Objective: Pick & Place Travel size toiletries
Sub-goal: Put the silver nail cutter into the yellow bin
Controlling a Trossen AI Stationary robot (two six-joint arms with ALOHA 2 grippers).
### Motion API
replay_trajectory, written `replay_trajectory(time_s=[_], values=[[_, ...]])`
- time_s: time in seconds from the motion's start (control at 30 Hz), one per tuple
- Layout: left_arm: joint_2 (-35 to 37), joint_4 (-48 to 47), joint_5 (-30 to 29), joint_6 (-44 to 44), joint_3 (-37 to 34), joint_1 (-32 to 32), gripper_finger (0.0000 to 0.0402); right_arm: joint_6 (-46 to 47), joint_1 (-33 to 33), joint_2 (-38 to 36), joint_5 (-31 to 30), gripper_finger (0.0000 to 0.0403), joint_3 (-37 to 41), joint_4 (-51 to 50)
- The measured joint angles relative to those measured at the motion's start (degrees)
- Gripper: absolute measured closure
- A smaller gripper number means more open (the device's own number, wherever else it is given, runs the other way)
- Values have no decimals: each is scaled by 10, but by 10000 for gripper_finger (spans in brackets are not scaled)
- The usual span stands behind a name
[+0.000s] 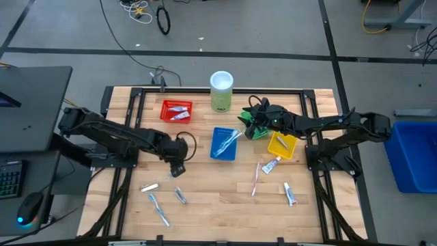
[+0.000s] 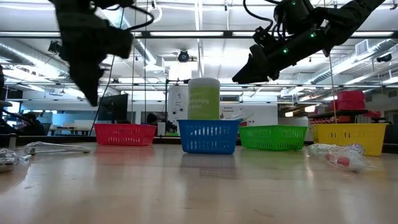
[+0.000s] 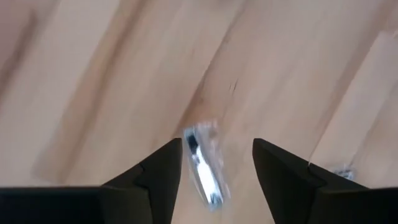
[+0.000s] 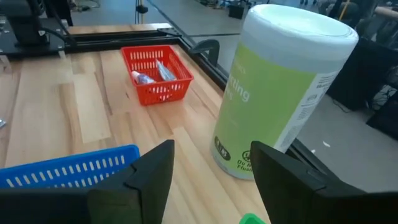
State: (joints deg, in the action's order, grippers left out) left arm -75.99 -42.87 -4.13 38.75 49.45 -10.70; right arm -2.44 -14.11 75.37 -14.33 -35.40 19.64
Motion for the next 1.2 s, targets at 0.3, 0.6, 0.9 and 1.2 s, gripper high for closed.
replay_trajectory(time_s=[0.3,0.6,0.9,1.2], values=[[-18,25,-25,146,-60,-75,195,0,1,0,87,181,0,-4],[-59,41,-13,195,-77,-83,195,0,19,0,104,138,0,11],[-121,62,18,154,-75,-84,198,0,41,1,105,130,0,12],[-126,60,6,166,-72,-84,271,-2,70,1,109,147,0,8]])
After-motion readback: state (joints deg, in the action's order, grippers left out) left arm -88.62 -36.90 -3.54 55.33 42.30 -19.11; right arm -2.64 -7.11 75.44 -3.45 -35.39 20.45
